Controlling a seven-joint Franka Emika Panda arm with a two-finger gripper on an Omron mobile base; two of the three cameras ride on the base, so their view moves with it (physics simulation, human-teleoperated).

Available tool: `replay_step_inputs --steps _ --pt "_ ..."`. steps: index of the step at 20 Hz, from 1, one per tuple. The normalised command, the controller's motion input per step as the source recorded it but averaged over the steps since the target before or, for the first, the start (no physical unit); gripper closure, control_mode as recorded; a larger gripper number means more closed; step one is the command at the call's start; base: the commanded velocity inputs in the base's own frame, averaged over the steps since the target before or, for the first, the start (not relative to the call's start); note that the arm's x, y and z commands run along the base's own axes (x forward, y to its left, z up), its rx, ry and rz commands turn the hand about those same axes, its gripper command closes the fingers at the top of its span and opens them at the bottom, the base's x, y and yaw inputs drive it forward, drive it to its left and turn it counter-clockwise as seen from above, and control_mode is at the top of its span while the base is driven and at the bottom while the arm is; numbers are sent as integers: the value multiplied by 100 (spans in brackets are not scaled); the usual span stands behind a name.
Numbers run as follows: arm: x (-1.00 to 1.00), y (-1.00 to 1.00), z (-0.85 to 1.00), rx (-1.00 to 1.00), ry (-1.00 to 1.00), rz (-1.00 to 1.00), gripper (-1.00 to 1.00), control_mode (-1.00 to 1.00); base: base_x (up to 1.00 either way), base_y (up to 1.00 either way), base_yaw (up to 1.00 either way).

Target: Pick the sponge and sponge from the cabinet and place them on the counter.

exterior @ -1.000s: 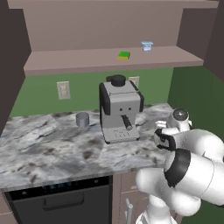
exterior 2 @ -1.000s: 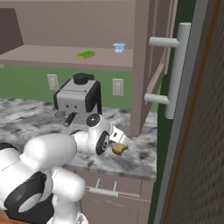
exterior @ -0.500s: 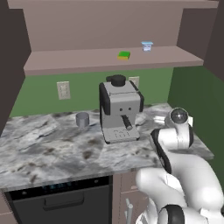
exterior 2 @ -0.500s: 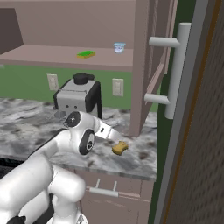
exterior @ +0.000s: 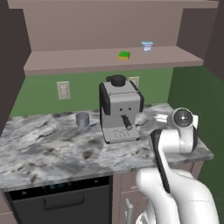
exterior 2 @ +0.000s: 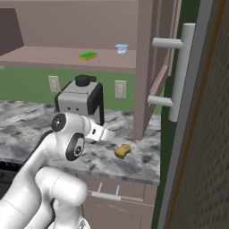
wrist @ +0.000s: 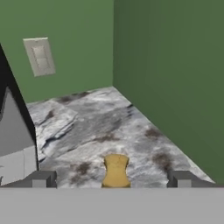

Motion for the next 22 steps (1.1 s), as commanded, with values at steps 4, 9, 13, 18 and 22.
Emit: replay_step_inputs --steps 4,9,13,18,22 --pt "-38 18 31 -5 0 1 -100 -100 0 0 0" --pt "-29 20 36 -3 0 3 -100 -100 0 0 0" --pt "-23 20 47 0 0 4 -100 -100 0 0 0" --pt "-27 21 44 0 0 5 -100 -100 0 0 0" --pt "-32 23 39 0 0 6 -100 -100 0 0 0"
